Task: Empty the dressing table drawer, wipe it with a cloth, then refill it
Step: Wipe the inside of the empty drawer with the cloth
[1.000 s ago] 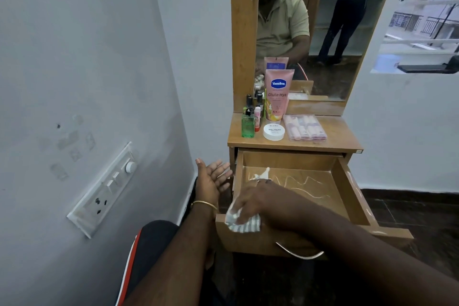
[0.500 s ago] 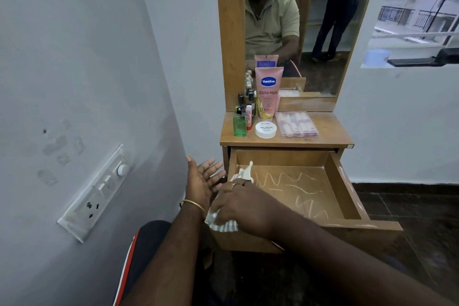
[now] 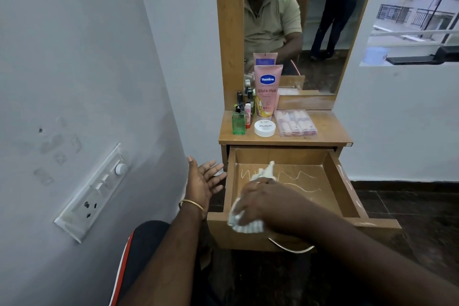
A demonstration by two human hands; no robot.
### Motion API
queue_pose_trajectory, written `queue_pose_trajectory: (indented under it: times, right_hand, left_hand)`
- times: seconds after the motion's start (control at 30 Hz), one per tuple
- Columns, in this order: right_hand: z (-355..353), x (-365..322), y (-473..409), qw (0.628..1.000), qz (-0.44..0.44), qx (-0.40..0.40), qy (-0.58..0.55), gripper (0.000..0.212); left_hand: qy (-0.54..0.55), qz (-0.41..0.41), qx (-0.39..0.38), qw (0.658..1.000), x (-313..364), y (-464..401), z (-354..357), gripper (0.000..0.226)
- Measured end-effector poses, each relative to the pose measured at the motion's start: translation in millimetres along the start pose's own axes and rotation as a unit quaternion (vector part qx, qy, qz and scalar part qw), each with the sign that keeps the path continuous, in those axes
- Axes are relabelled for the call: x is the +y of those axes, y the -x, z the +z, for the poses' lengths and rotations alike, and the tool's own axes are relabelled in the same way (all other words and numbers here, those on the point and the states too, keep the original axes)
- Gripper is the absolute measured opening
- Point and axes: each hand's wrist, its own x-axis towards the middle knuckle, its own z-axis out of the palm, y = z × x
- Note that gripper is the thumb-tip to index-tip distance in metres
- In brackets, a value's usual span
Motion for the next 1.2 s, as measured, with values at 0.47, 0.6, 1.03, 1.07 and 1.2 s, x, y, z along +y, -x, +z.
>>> queue_pose_trajectory:
  times: [0.47, 0.6, 1.03, 1.07, 1.2]
  right_hand:
    - [-19.2, 46.8, 98.1, 0.991, 0.124, -0.041, -0.039, 0.025]
    - [-29.2, 44.4, 108.8, 0.989, 0.132, -0.059, -0.025, 0.026]
    - [-11.7, 38.3, 105.2, 0.989, 0.133, 0.012, -0.062, 0.023]
    - [-13.0, 46.5, 124.3, 0.989, 0.141, 0.008, -0.045, 0.023]
    - [-12.0, 70.2, 184.6, 0.986, 0.162, 0.006, 0.023, 0.025]
  left_hand:
    - [0.037, 0.088, -0.065, 0.993, 25.0, 10.4, 14.6, 0.09]
    - [0.028, 0.09, -0.093, 0.991, 15.7, 29.4, 46.7, 0.088]
    - [-0.002, 0.033, -0.133, 0.991, -15.9, 43.8, 83.4, 0.085]
    - [-0.003, 0.032, -0.135, 0.99, -16.3, 43.8, 84.3, 0.085]
    - [-0.021, 0.036, -0.144, 0.989, -17.9, 46.2, 97.8, 0.087]
